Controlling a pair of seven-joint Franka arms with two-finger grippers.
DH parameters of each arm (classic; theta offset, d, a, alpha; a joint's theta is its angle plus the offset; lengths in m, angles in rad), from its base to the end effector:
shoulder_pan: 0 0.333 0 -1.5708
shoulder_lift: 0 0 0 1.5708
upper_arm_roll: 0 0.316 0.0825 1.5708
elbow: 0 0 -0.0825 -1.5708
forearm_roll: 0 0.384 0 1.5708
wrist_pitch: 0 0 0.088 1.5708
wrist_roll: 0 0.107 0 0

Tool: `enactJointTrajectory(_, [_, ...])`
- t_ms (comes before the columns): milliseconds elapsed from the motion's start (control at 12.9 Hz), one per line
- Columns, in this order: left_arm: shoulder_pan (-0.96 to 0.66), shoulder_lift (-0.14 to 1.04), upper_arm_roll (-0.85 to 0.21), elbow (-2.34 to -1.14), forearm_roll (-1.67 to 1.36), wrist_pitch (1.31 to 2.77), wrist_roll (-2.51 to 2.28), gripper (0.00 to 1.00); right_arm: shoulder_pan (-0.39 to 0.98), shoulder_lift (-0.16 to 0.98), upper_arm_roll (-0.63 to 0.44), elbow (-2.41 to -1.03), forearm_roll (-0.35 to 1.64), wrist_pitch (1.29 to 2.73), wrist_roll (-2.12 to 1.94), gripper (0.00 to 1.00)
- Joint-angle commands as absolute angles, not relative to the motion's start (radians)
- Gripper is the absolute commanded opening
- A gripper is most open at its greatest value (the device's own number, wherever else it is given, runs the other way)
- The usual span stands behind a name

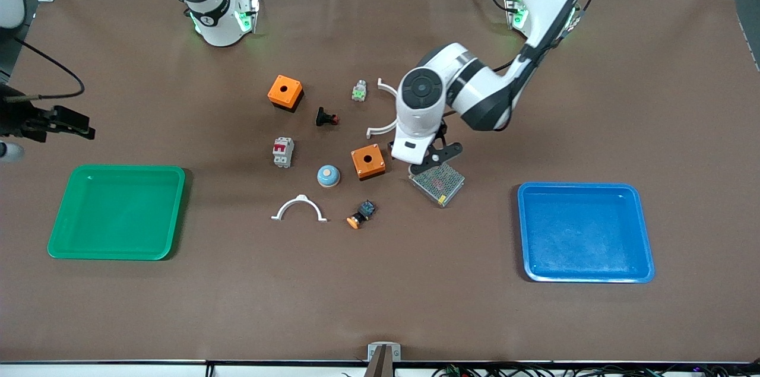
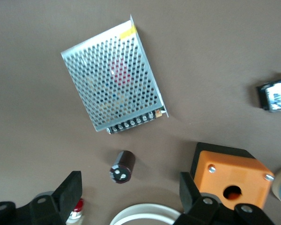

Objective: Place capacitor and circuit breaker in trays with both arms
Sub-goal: 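Grasp the capacitor with the left gripper while the right gripper reaches the breaker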

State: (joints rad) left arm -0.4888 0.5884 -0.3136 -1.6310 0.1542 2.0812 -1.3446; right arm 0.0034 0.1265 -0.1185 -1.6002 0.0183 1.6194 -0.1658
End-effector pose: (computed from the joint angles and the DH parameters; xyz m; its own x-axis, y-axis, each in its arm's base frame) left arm 0.4913 -0.4614 0.2810 0.8741 0.4808 -0.0689 0.4743 -0.8755 -0.0921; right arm 0.5864 -0.0622 0.5426 0.9933 0.0498 -0.1042 0.0479 -0.9986 -0.0207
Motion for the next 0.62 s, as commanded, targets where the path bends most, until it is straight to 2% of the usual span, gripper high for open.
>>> enactJointTrajectory(0, [-0.535, 0.585, -0.310, -1.760, 0.181, 2.179, -1.478, 0.86, 0.024, 0.161, -0.107, -1.571, 0.034, 1.600, -0.131, 1.00])
enactJointTrajectory(78, [-0.537, 0.557, -0.310, -1.841, 0.183, 2.250, -1.502, 0.84, 0.070, 0.161, -0.107, -1.591, 0.037, 1.603, 0.034, 1.00])
enactJointTrajectory(233, [-0.529, 0.552, -0.310, -1.893, 0.192, 2.312, -1.503, 0.80, 0.168, 0.163, -0.107, -1.642, 0.040, 1.635, 0.158, 1.00])
enactJointTrajectory(543, [-0.528, 0.578, -0.307, -1.890, 0.216, 2.344, -1.503, 0.70, 0.343, 0.034, -0.107, -2.062, 0.066, 2.027, 0.328, 1.00])
